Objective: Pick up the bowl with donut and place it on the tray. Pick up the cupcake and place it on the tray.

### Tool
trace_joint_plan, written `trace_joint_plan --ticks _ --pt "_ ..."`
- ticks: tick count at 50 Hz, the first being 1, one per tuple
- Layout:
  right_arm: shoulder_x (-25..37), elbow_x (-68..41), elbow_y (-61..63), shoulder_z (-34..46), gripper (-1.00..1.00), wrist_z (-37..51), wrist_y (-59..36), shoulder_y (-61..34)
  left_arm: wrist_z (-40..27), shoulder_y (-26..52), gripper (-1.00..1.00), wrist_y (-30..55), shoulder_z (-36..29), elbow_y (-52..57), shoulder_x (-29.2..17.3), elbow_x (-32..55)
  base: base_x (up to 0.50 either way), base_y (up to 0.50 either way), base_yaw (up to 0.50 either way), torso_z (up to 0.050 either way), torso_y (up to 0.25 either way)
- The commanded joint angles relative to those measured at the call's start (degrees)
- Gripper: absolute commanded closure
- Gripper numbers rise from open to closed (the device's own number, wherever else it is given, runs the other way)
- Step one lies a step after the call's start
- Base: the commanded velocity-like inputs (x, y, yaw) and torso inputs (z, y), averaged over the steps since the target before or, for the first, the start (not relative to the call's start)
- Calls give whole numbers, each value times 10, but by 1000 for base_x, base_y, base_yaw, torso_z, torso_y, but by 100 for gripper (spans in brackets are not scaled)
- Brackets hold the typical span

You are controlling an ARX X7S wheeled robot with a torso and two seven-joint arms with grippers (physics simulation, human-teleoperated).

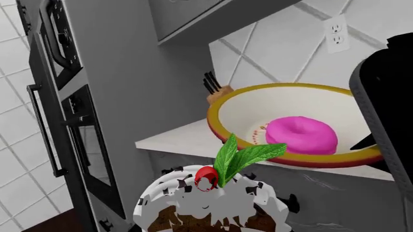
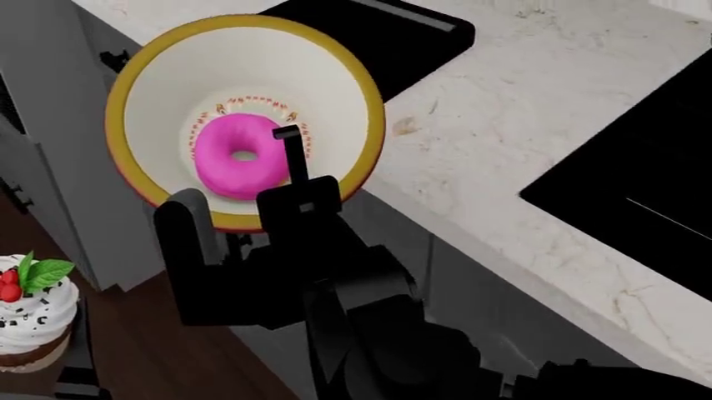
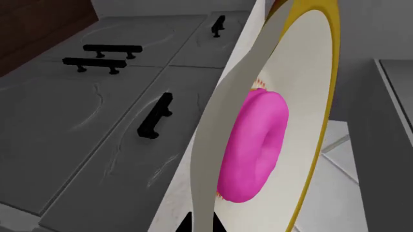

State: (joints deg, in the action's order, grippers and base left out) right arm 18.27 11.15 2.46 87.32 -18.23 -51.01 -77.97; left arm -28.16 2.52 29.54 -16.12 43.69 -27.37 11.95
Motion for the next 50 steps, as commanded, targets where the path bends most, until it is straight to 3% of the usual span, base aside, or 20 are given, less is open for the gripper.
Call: trace_joint_plan --ticks 1,46,50 --pt "0 29 1 -4 100 3 4 -5 -9 2 100 -4 0 1 0 17 6 528 0 0 0" --pt "1 30 -4 -14 100 12 2 3 -11 7 100 -8 -9 -6 -2 17 70 507 0 0 2" --pt "-4 21 -24 -18 100 5 -2 5 -12 9 100 -6 -10 -5 -1 17 51 66 0 0 3"
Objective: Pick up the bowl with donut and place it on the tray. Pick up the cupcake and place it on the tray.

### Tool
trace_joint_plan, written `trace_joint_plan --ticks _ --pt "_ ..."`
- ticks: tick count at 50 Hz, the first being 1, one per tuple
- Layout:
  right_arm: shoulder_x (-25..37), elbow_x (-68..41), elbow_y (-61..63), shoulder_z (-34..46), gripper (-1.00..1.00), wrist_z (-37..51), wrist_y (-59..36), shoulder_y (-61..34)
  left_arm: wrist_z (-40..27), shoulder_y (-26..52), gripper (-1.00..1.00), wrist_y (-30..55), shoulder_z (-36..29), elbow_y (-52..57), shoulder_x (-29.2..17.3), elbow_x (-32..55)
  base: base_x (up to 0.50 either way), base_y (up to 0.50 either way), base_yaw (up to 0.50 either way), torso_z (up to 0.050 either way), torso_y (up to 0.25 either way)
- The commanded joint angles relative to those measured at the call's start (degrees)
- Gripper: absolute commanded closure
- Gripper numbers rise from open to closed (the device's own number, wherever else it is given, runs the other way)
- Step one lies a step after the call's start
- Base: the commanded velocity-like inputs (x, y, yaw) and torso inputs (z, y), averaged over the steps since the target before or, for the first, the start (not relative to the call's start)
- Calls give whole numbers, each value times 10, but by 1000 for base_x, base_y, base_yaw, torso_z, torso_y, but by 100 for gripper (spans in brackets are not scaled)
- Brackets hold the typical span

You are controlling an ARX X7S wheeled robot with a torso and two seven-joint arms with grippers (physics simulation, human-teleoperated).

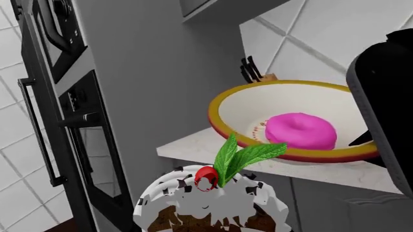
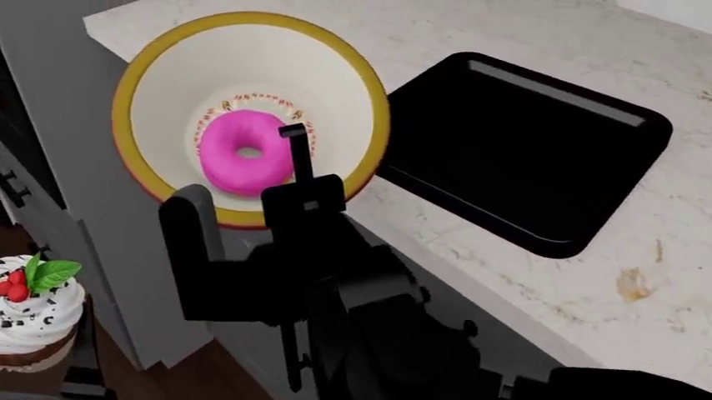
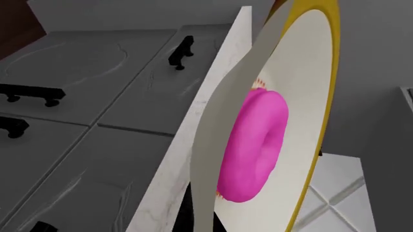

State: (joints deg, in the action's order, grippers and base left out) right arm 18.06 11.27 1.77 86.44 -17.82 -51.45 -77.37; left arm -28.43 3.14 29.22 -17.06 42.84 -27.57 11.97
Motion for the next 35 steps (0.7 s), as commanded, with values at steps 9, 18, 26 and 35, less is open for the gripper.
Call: trace_joint_plan --ticks 9,18,26,35 --pt "2 3 -21 -19 100 -6 28 4 -9 10 100 3 -9 1 2 15 0 0 -372 1 1" --pt "4 14 -15 -4 100 -10 25 -1 -12 5 100 3 -7 8 -1 15 0 0 -500 0 0" --pt "12 15 -15 1 100 -21 24 -8 -13 5 100 2 -9 8 -1 14 0 0 -500 0 1" --pt "16 14 -14 0 100 -32 16 -18 -17 5 100 10 -5 21 -5 17 0 0 -500 0 0"
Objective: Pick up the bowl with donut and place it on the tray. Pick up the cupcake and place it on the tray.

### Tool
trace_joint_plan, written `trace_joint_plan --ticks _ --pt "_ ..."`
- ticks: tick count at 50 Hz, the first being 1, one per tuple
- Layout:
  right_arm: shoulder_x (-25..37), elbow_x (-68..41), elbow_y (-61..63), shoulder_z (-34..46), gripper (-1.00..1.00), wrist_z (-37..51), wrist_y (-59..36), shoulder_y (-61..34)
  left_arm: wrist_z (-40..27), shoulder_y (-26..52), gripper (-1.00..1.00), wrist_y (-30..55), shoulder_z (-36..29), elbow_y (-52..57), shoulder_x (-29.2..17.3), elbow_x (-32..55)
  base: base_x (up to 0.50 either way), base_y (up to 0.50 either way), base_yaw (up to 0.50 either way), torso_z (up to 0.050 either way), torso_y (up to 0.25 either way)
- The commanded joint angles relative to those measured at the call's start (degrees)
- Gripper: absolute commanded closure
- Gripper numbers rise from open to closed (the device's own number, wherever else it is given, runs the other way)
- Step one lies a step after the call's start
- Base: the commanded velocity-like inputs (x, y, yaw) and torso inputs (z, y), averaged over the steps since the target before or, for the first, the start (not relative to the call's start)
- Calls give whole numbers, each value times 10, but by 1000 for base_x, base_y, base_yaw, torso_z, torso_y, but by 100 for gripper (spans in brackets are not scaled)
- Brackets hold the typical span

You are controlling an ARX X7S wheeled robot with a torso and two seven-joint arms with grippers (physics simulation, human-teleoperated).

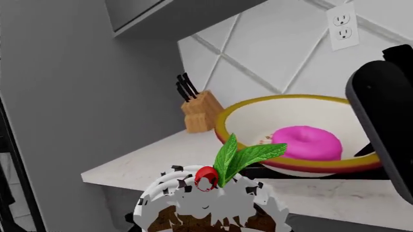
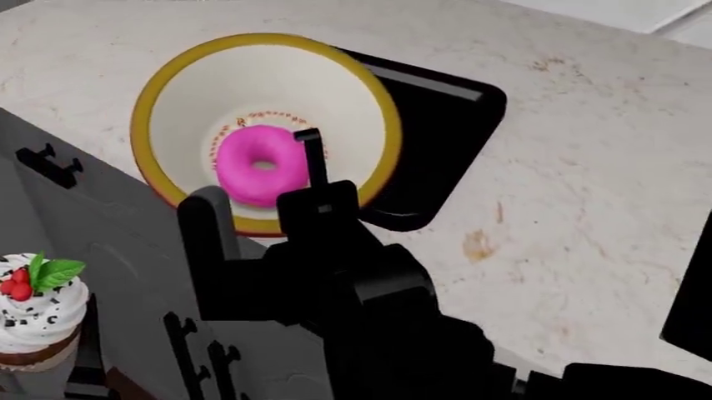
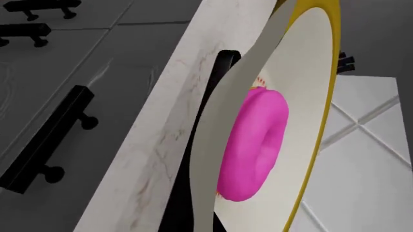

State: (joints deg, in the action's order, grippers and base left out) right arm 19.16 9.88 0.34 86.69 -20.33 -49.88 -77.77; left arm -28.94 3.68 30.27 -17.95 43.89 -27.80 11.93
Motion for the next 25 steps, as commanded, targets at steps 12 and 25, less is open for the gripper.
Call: trace_joint_plan --ticks 12,25 --pt "0 28 -16 0 100 -15 6 -25 -21 9 100 39 9 46 -12 21 0 0 -500 0 1" --pt "5 27 -8 -2 100 -22 2 -30 -27 31 100 82 -2 75 -17 19 0 0 -500 1 1"
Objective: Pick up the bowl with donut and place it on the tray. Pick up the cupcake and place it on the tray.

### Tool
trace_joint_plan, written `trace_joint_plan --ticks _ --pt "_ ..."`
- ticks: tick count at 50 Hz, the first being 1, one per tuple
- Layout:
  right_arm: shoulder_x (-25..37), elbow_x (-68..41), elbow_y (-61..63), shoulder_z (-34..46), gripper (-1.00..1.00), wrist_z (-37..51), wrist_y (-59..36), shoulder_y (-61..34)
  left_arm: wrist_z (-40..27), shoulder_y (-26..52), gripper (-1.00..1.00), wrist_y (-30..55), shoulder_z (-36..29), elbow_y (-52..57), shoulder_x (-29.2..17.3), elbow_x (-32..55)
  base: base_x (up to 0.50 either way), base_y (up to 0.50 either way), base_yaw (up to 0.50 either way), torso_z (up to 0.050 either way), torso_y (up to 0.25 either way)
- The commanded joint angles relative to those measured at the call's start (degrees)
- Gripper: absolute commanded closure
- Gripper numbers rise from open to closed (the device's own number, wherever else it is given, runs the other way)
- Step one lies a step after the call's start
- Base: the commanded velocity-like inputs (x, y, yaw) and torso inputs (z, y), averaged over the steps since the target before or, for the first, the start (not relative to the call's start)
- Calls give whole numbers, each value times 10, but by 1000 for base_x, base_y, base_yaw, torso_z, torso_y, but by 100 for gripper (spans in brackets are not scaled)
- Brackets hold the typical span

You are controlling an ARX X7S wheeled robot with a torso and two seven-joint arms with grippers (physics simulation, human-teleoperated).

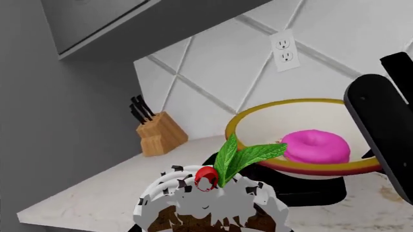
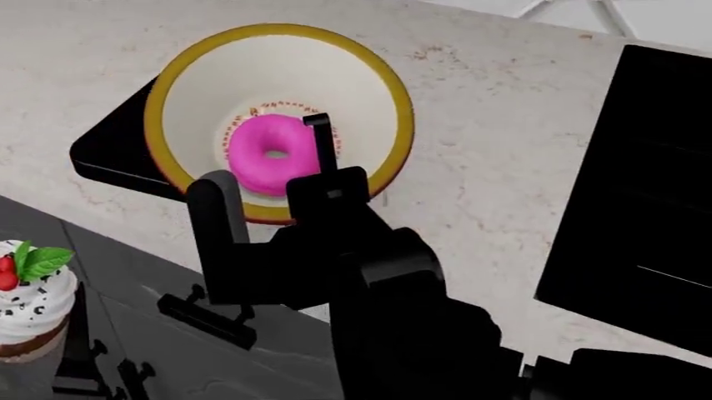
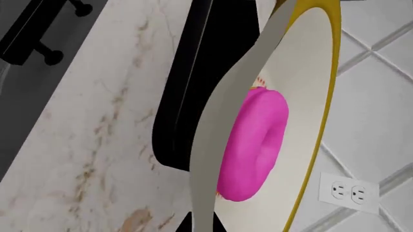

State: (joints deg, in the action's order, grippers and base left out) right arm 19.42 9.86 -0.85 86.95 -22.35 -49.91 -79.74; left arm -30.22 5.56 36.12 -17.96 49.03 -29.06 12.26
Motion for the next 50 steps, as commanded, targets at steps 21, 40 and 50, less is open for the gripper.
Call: trace_joint_plan --ticks 21,40,50 --pt "4 30 6 -9 100 10 -6 2 -25 2 100 24 -4 43 -11 12 -16 47 -262 0 0" --pt "5 33 12 -12 100 4 -24 -5 -23 5 100 13 -11 26 -9 12 -155 476 0 1 1" --pt "12 33 23 -15 100 -2 -30 -11 -25 39 100 68 -12 53 -8 24 -52 174 0 0 1"
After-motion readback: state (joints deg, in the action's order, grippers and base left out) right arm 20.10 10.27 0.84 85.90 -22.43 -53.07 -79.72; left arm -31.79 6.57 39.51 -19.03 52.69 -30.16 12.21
